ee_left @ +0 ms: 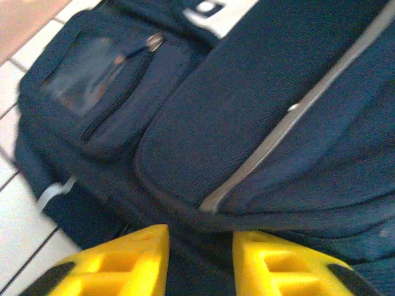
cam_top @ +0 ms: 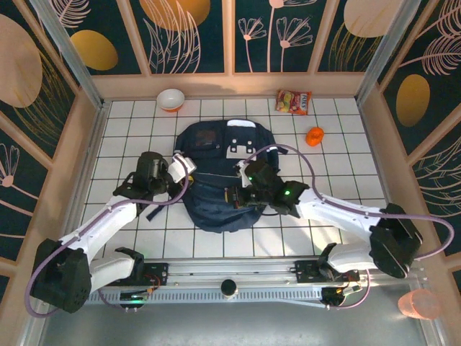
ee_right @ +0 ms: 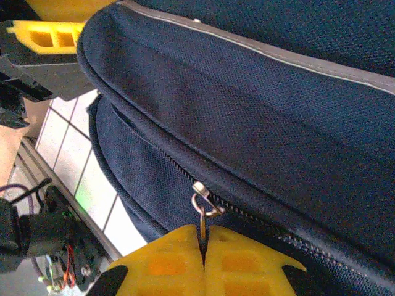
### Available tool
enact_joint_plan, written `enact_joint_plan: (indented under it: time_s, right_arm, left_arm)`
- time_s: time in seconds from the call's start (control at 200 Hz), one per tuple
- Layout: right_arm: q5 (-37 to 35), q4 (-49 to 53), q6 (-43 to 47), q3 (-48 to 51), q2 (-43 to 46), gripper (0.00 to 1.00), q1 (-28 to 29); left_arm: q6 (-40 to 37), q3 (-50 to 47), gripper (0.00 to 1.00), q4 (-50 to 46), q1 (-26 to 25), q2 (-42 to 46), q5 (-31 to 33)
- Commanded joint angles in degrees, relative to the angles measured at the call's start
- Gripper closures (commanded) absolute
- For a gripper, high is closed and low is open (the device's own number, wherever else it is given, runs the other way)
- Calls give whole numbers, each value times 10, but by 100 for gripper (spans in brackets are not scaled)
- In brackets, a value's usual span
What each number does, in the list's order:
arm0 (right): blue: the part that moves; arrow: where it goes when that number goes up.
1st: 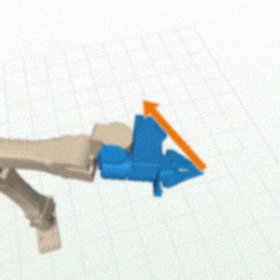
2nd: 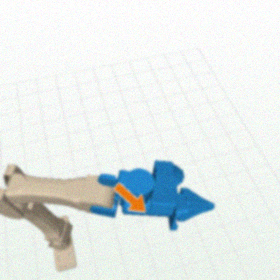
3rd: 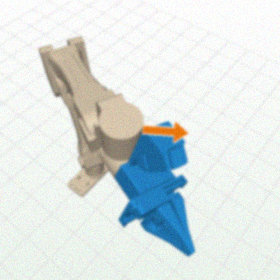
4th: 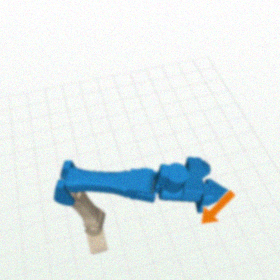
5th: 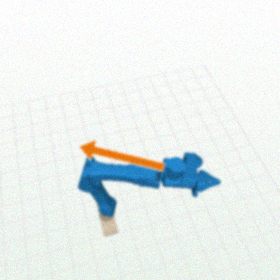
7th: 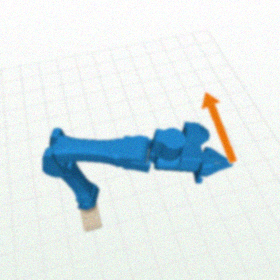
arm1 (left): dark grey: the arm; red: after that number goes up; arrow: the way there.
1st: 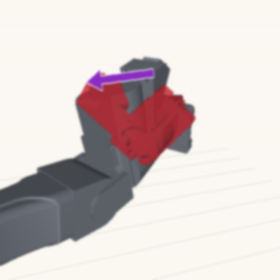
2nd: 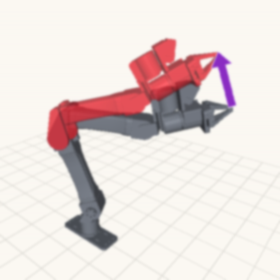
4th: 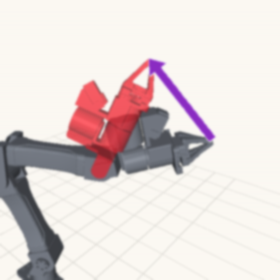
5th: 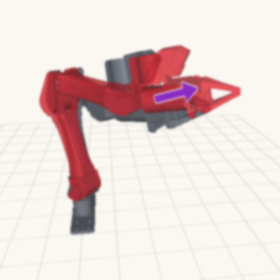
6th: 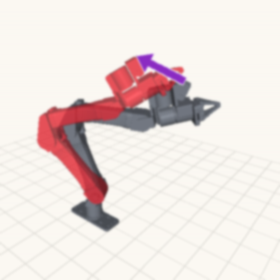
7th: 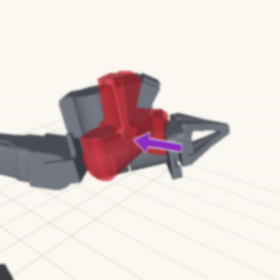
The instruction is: Pack the student bag
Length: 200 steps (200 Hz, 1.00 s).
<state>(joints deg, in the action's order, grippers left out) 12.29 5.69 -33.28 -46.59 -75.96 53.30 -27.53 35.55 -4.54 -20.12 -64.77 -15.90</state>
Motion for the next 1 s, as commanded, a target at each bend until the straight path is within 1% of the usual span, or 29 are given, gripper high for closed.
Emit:
enact_joint_plan:
  time_s: [0.0,0.035,0.08,0.2,0.32,0.435,0.515,0.59,0.696,0.806,0.996]
  right_arm:
    - [-20,-93,-36,-22,-30,100,13]
    - [-20,-96,-33,-30,-39,100,13]
    - [-20,-96,-29,-37,-48,100,13]
    - [-12,-93,-22,-44,-64,100,13]
    - [2,-93,-11,-42,-65,100,13]
    - [11,-94,-4,-37,-58,100,10]
    - [22,-103,-3,-31,-51,100,6]
    - [34,-116,-2,-24,-46,100,4]
    - [34,-123,-6,-19,-41,100,2]
    - [35,-116,-6,-19,-42,100,-1]
    - [46,-106,-1,-20,-40,100,-2]
  left_arm:
    - [7,26,55,-3,6,4,-2]
    - [1,32,50,-16,7,11,-20]
    - [-2,37,47,-23,6,23,-33]
    - [-20,31,42,-21,6,61,-62]
    - [-46,29,42,-32,6,79,-95]
    - [-88,38,42,-59,6,83,-170]
    - [-90,40,43,-54,6,81,-212]
    - [-91,39,44,-45,5,75,-230]
    - [-107,41,45,-51,0,63,-239]
    - [-141,50,45,-69,-21,47,-237]
    - [-168,61,44,-66,-65,11,-197]
